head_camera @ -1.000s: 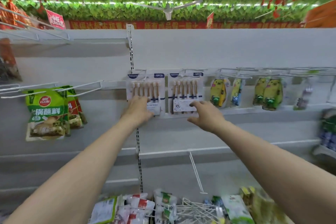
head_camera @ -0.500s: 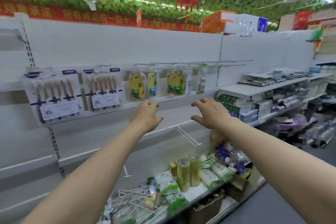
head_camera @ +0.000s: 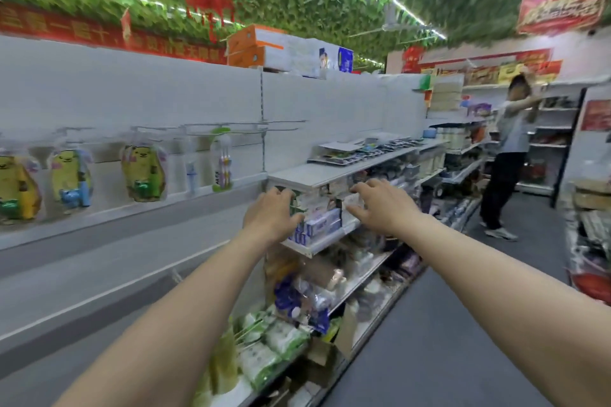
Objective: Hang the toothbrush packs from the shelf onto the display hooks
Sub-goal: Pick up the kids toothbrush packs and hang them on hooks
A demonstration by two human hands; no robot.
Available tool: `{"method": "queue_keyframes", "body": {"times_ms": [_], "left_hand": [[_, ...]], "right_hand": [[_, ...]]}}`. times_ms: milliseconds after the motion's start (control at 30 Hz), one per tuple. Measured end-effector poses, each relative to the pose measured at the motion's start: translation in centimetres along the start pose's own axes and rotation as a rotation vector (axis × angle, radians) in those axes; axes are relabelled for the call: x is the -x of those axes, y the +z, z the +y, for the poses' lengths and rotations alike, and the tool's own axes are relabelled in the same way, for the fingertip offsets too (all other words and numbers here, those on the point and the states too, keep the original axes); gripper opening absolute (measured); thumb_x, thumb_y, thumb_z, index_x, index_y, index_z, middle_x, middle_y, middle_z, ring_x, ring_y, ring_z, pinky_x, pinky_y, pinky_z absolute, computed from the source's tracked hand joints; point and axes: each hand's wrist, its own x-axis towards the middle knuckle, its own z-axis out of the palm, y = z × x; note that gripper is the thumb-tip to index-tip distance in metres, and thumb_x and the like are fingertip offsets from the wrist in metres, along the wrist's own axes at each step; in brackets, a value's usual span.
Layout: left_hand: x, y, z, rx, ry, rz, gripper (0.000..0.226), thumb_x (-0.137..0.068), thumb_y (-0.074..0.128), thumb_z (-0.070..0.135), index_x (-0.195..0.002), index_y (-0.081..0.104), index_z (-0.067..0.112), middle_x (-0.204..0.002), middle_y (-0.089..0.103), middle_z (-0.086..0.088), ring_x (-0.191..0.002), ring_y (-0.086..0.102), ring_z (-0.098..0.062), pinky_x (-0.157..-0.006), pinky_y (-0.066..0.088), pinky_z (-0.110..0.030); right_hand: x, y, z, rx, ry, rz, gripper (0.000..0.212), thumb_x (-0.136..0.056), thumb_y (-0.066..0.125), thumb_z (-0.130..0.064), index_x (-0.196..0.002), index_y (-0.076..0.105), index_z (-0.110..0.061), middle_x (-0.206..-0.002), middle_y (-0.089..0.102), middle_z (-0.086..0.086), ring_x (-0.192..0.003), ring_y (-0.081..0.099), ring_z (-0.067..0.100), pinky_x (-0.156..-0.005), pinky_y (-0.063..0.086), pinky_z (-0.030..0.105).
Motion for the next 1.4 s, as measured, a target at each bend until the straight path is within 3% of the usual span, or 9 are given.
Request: {"method": "queue_keyframes", "body": {"times_ms": [367, 633, 833, 1067, 1400], "left_hand": [[-18.2, 10.4, 10.9, -0.012, 0.179, -0.05, 0.053, -0.091, 0.056, 0.052, -0.132, 0.052, 0.019, -0.126, 0.053, -0.009, -0.113, 0.054, -0.029, -0.093, 0.051, -0.047], [-34.1, 19.4, 16.2, 0.065, 0.281, -0.059, 0.054, -0.09, 0.059, 0.05, -0.136, 0.05, 0.023, -0.133, 0.051, -0.007, -0.12, 0.052, -0.027, -0.098, 0.049, -0.044], [-46.4, 24.6, 20.2, 0.096, 0.348, -0.071, 0.053, -0.09, 0.059, 0.046, -0.137, 0.052, 0.022, -0.134, 0.053, -0.008, -0.119, 0.054, -0.026, -0.097, 0.048, -0.04], [-57.9, 31.2, 25.5, 0.092, 0.389, -0.08, 0.052, -0.091, 0.061, 0.046, -0.136, 0.053, 0.021, -0.131, 0.056, -0.007, -0.118, 0.054, -0.025, -0.094, 0.045, -0.037], [-71.8, 40.8, 37.1, 0.148, 0.373, 0.009, 0.054, -0.088, 0.063, 0.05, -0.136, 0.053, 0.027, -0.131, 0.057, -0.005, -0.119, 0.054, -0.024, -0.101, 0.044, -0.043]], "right_hand": [[-9.7, 6.0, 18.7, -0.02, 0.137, -0.036, 0.057, -0.099, 0.046, -0.057, -0.143, 0.045, -0.022, -0.138, 0.051, 0.007, -0.127, 0.048, 0.028, -0.096, 0.05, 0.046], [-20.5, 12.1, 30.6, -0.026, 0.215, -0.033, 0.059, -0.097, 0.046, -0.058, -0.145, 0.043, -0.023, -0.139, 0.05, 0.005, -0.128, 0.049, 0.026, -0.096, 0.05, 0.046], [-29.3, 14.8, 39.7, -0.044, 0.197, -0.047, 0.059, -0.098, 0.05, -0.055, -0.146, 0.043, -0.023, -0.141, 0.05, 0.005, -0.126, 0.052, 0.025, -0.099, 0.048, 0.04], [-36.4, 19.1, 51.9, -0.084, 0.188, -0.041, 0.059, -0.096, 0.051, -0.057, -0.145, 0.044, -0.026, -0.141, 0.051, 0.003, -0.124, 0.054, 0.024, -0.099, 0.049, 0.044], [-46.3, 23.7, 70.8, -0.15, -0.01, -0.01, 0.057, -0.095, 0.055, -0.055, -0.145, 0.045, -0.029, -0.14, 0.051, 0.001, -0.126, 0.052, 0.02, -0.103, 0.044, 0.039]]}}
